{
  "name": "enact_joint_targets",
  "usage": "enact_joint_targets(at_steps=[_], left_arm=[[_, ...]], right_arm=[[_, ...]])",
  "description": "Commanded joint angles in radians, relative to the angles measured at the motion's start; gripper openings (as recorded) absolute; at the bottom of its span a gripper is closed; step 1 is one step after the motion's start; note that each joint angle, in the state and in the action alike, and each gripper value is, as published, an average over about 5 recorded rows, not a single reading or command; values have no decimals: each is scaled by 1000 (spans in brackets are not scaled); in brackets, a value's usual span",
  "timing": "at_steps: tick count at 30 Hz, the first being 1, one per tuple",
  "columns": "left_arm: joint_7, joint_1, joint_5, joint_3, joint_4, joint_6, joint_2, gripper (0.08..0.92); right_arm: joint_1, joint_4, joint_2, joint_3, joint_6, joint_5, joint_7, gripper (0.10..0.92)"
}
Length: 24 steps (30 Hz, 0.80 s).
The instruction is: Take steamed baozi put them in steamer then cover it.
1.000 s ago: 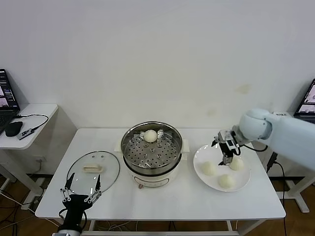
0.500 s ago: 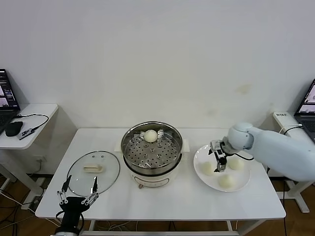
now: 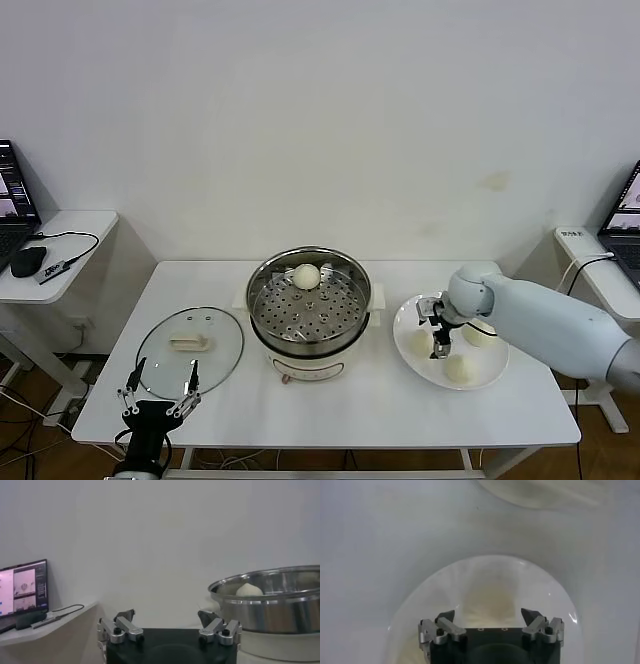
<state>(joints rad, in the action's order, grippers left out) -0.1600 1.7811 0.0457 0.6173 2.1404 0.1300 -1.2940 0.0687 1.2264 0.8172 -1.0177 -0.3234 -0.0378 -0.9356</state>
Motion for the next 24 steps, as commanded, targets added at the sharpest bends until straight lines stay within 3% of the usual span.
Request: enact_joint_targets(at_steps=[1,14,24], left_arm=[[1,0,0,0,1,0,0,823],[0,1,-2,-2,9,5,-2,823],[1,1,-2,-6,24,5,1,823]], right_arm=[[-38,-47,20,28,2,-31,1,764],[-2,-50,21,42,10,-17,-13,598],[166,57,-50,-9,-15,79,-63,582]])
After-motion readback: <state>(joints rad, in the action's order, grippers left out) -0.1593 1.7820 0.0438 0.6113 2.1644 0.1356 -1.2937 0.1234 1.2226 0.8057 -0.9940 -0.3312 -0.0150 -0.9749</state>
